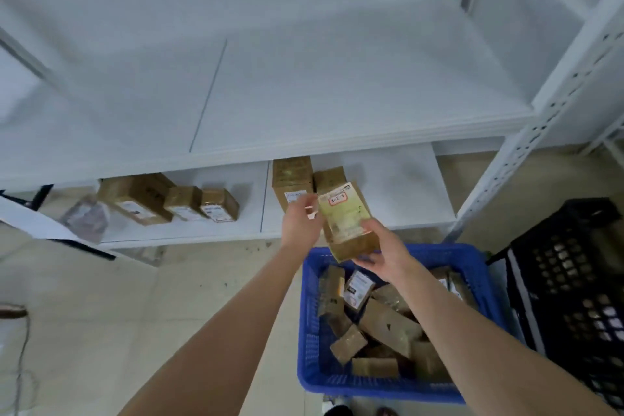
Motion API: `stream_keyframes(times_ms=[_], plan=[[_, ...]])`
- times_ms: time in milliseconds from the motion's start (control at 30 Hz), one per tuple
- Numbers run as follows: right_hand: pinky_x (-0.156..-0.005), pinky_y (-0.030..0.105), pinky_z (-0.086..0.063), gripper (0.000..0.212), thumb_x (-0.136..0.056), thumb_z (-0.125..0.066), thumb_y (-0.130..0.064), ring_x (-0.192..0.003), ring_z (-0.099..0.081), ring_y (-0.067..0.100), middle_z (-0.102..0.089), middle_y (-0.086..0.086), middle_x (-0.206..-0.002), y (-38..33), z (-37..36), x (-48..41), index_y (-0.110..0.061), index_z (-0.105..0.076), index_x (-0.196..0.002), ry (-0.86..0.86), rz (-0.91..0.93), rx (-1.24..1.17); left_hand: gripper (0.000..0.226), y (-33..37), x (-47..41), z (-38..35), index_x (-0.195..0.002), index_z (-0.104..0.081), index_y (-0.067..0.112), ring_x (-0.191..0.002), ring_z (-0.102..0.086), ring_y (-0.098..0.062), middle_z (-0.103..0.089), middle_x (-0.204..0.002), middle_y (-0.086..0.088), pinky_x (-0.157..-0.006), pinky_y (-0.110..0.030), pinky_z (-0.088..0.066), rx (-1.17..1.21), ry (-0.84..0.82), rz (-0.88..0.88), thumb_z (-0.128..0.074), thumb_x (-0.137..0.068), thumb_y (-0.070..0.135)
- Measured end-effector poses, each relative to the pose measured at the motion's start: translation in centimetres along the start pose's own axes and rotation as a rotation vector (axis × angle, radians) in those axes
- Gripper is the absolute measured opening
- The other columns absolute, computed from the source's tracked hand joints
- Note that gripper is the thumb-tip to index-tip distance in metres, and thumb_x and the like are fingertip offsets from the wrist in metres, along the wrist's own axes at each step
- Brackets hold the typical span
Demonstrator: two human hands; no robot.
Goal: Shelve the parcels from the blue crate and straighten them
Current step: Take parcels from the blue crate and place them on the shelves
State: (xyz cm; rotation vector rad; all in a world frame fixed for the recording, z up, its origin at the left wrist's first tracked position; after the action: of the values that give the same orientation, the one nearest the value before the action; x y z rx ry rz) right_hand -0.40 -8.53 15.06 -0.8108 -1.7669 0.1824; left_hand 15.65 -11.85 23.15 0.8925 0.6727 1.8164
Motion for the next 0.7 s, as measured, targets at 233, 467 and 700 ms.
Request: stream_keyframes(times_ms=[233,467,700], plan=[[-0.092,0.048,-0.050,0.016,-0.089,-0.056,-0.007,-0.103,-0.062,0.032,-0.063,0.018,-0.102,-5.8,-3.7,8.4,-0.006,-0.056,-0.105,-0.239,0.131,0.017,0.056,6.4,4.1,8.7,-0.143,-0.035,0.019,-0.107,-0.046,-0.017,-0.048,-0.130,-0.005,-0.085,-0.026,-0.042,0.228,0.028,0.065,-0.056,-0.094,0.034],[-0.102,0.052,-0.044,0.029,-0.087,-0.050,0.001,-0.116,-0.055,0.040,-0.058,0.027,-0.120,-6.7,-7.9,13.6,0.000,-0.054,-0.115,-0.367,0.155,-0.044,0.052,10.7,7.7,12.3,-0.144,-0.034,0.028,-0.094,-0.051,-0.017,-0.054,-0.106,-0.002,-0.080,-0.032,-0.046,0.342,-0.014,0.049,-0.051,-0.096,0.040],[-0.106,0.050,-0.041,0.022,-0.089,-0.045,0.001,-0.112,-0.056,0.038,-0.059,0.025,-0.109,-7.2,-10.8,18.2,-0.002,-0.054,-0.109,-0.444,0.211,-0.070,0.026,12.3,9.3,16.8,-0.119,-0.061,0.019,-0.096,-0.063,-0.021,-0.068,-0.113,-0.011,-0.081,-0.035,-0.053,0.370,0.046,-0.047,-0.057,-0.093,0.023]])
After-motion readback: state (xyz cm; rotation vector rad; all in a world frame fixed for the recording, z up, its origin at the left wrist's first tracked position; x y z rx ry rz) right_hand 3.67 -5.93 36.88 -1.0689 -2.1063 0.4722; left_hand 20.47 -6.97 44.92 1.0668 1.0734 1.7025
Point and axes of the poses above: each hand's wrist, its own x-axis away from the middle knuckle, its own z-axis out of the back of the hand, y = z × x, the point moved 7 cm from there along -x, towards the middle knuckle
